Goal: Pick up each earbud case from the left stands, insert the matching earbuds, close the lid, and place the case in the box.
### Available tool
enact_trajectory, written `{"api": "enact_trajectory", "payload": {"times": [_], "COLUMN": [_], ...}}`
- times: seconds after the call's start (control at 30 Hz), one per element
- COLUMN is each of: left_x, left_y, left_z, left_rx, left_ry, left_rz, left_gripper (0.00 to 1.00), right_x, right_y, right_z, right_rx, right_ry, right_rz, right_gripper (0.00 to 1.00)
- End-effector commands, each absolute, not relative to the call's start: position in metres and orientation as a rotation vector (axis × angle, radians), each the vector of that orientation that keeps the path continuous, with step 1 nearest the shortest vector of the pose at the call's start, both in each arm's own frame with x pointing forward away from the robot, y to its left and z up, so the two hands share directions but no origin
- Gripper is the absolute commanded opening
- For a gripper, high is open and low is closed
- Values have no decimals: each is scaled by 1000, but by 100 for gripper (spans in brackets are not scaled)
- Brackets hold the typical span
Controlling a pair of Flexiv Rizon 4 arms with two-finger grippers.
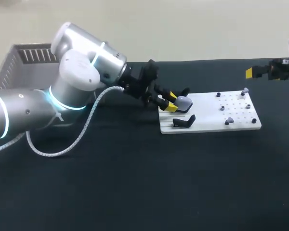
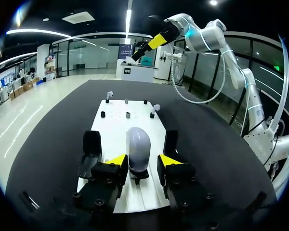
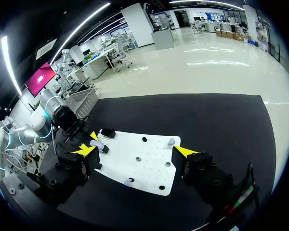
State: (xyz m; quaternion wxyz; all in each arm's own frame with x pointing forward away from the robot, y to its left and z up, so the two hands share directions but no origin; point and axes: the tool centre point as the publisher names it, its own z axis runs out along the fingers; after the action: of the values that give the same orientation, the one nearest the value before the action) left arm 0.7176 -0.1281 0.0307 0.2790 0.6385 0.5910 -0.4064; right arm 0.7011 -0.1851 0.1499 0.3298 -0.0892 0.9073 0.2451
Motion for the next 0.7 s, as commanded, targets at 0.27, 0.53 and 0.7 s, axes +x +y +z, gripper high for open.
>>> {"api": "enact_trajectory", "payload": {"times": [0.27,0.53,0.7], "left_x": [718,719,719], "left_y": [-130,-131,-132], "left_z": [29,29,28], "left_rx": [1717,1722,1727], "left_ry": [1586,1584,1582], "left_rz": [-1084,-1076,-1080], "left_gripper": [44,43,43], "right_x": [701,701,701], "right_y": [-185,-185,-185], "right_z": [150,150,150], "right_rx": [-234,-234,-234], "right_ry": [2373,2373,2373], "right_rz": [641,641,641], "right_gripper": [100,100,100]}}
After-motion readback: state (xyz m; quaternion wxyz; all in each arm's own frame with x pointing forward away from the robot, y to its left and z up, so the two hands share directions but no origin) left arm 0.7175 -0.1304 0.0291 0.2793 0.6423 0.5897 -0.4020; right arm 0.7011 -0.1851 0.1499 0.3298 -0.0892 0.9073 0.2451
